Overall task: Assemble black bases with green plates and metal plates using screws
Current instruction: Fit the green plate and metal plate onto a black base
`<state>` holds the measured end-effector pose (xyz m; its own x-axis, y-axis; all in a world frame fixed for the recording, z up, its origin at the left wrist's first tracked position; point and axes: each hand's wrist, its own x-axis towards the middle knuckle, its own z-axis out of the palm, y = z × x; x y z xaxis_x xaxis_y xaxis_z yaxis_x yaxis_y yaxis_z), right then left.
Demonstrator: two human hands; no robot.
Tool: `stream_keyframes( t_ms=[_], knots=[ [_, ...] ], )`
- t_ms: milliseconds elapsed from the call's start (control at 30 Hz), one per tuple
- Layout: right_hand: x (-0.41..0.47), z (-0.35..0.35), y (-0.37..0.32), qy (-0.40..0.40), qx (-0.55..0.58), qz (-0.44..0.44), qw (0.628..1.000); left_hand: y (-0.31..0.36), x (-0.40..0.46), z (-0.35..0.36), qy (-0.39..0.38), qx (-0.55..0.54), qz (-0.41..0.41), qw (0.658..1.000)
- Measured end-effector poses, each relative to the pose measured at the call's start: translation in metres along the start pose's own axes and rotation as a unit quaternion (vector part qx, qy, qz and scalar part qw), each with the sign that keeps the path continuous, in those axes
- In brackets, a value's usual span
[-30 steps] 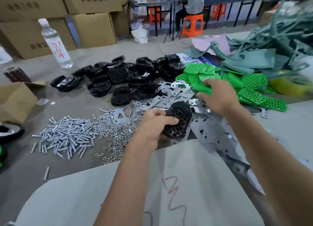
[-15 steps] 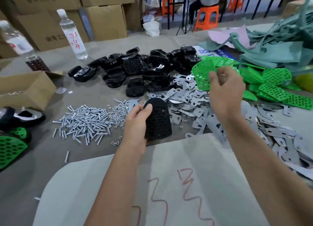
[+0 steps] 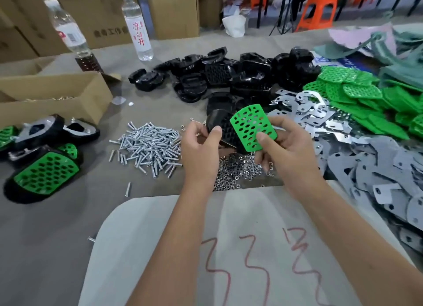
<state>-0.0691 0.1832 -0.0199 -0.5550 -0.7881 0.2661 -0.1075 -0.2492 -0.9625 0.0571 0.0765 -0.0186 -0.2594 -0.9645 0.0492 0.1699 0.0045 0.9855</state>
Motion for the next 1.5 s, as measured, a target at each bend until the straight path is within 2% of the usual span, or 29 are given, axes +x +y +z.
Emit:
stream_keyframes(
  t_ms=[233,367,500,733,1000,1067,1233,1300,1433,1500],
  knots=[
    [0.004,-0.003,0.004,-0.011,0.064,-0.011,0.998,-0.007,0.003,0.005,-0.046,-0.132,-0.050,0.989],
    [0.004,-0.005,0.001,-0.018,0.092,0.019,0.995,-0.005,0.002,0.007,-0.072,-0.133,-0.051,0.987],
    [0.002,-0.006,-0.007,-0.062,0.116,0.024,0.991,-0.003,0.000,0.008,-0.090,-0.154,-0.056,0.982],
    [0.003,-0.011,-0.015,-0.102,0.211,0.060,0.970,-0.006,-0.001,0.008,-0.101,-0.184,-0.063,0.976],
    [0.003,-0.002,-0.001,-0.045,0.037,0.010,0.998,-0.003,-0.002,0.005,-0.100,-0.153,-0.031,0.983],
    [0.004,-0.001,0.001,-0.005,0.001,0.003,1.000,-0.004,-0.002,0.005,-0.103,-0.149,-0.028,0.983],
    [0.008,-0.008,0.002,0.084,-0.012,-0.056,0.995,-0.004,-0.002,0.005,-0.099,-0.143,-0.024,0.984],
    [0.008,-0.009,0.001,0.078,-0.017,-0.067,0.995,-0.004,-0.003,0.005,-0.102,-0.144,-0.026,0.984],
    [0.005,-0.004,0.003,0.013,-0.033,-0.070,0.997,-0.003,-0.004,0.006,-0.108,-0.138,-0.026,0.984],
    [0.004,-0.001,0.003,0.014,-0.063,-0.069,0.995,-0.003,-0.004,0.006,-0.108,-0.125,-0.019,0.986]
  ],
)
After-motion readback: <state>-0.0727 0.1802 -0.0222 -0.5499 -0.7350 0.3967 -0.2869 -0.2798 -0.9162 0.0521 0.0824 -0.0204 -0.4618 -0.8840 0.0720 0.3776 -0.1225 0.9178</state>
